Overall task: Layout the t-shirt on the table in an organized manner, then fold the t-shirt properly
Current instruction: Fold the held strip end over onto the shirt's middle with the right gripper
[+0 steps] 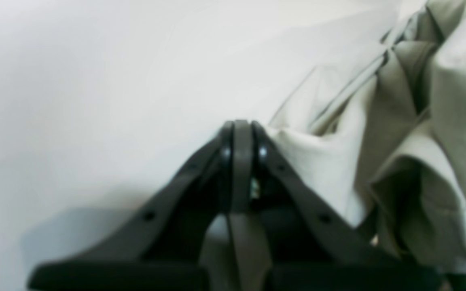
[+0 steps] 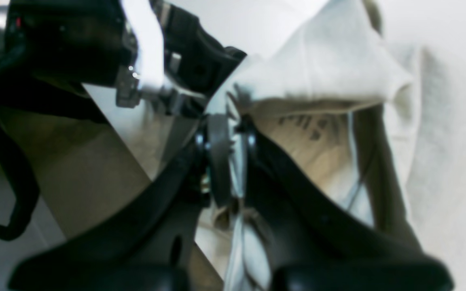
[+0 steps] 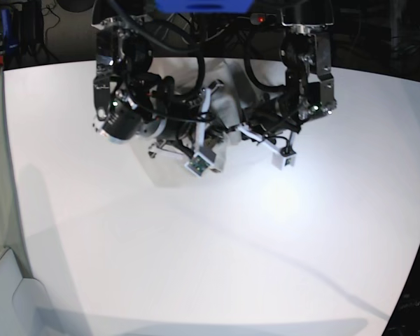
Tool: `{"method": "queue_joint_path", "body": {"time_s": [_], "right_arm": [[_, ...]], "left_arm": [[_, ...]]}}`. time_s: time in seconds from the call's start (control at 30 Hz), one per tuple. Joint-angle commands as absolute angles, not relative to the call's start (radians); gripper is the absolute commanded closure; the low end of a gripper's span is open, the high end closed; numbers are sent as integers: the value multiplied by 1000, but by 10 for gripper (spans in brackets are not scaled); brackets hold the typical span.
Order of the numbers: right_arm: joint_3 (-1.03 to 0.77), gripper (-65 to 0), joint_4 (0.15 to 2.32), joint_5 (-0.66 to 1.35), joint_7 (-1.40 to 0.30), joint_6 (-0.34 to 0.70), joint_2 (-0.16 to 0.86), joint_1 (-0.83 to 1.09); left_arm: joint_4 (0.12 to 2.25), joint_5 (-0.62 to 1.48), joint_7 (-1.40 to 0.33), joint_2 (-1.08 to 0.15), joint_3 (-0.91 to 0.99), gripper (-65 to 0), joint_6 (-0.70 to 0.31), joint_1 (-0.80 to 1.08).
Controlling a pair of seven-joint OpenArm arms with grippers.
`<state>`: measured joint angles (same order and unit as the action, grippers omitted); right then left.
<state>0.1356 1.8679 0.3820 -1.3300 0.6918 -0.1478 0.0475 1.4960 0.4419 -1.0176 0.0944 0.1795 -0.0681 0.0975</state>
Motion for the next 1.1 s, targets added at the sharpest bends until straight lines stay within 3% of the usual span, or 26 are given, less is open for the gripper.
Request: {"method": "queue_joint_path", "body": {"time_s": [0.0,0.5,0.7,1.07], "right_arm": [[136,0,1883,418,-1303,698,-157,30],[142,0,1856,414,-1303,698,-157,31],[143,0,1774,415,-1303,698,-157,8],[206,0,1774,415,-1248,698,-157,8]], "left_arm": [[1504,383,-1070,93,177,-3,-48,111],[1784,390,-1078,90,364,-3,-50,223],[1916,395,-1116,22,467,-3,-61,300],[1928,539,-1118,-30,622,-3,-62,343]]}}
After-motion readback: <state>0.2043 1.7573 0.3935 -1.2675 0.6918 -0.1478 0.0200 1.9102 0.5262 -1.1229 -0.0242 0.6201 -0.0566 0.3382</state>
